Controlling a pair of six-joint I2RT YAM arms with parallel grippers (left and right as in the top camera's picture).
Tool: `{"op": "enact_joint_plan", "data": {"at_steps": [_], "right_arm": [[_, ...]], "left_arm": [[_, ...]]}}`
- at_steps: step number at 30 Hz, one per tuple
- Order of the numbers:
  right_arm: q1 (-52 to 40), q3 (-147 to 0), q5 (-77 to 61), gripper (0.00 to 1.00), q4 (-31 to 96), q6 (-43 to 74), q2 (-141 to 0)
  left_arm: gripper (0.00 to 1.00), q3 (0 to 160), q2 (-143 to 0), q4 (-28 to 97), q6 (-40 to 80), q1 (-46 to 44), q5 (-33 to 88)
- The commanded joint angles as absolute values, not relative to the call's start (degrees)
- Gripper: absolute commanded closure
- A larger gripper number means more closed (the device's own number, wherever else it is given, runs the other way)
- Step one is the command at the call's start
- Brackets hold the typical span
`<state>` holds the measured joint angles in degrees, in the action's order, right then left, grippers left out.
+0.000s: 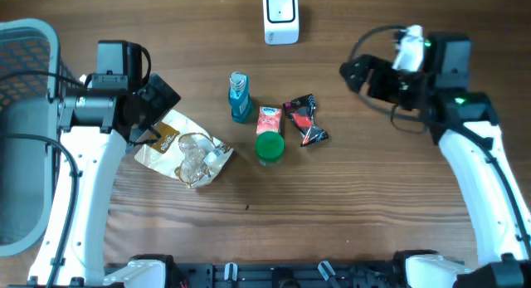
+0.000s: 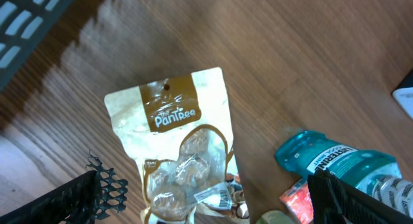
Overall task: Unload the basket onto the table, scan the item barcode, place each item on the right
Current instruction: 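Reach the right gripper over the items and grasp the blue bottle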
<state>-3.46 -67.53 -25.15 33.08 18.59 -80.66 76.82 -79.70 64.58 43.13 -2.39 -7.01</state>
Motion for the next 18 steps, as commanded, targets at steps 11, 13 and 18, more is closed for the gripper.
{"op": "enact_joint_plan", "data": {"at_steps": [11, 13, 18], "right_arm": [[-30.92, -69.65, 6.66, 0.02, 35.2, -4.45, -105.1], [-30.92, -69.63, 6.63, 0.07, 35.24, -4.36, -107.07], [-30.87, -69.63, 9.28, 0.22, 35.18, -1.08, -111.31]], "left_arm": [[0.0, 76.93, -79.79, 64.55, 42.26, -2.11, -7.11], [0.0, 76.93, -79.79, 64.58, 42.24, -2.11, -7.11], [0.0, 76.93, -79.79, 64.55, 42.26, -2.11, -7.11]]}}
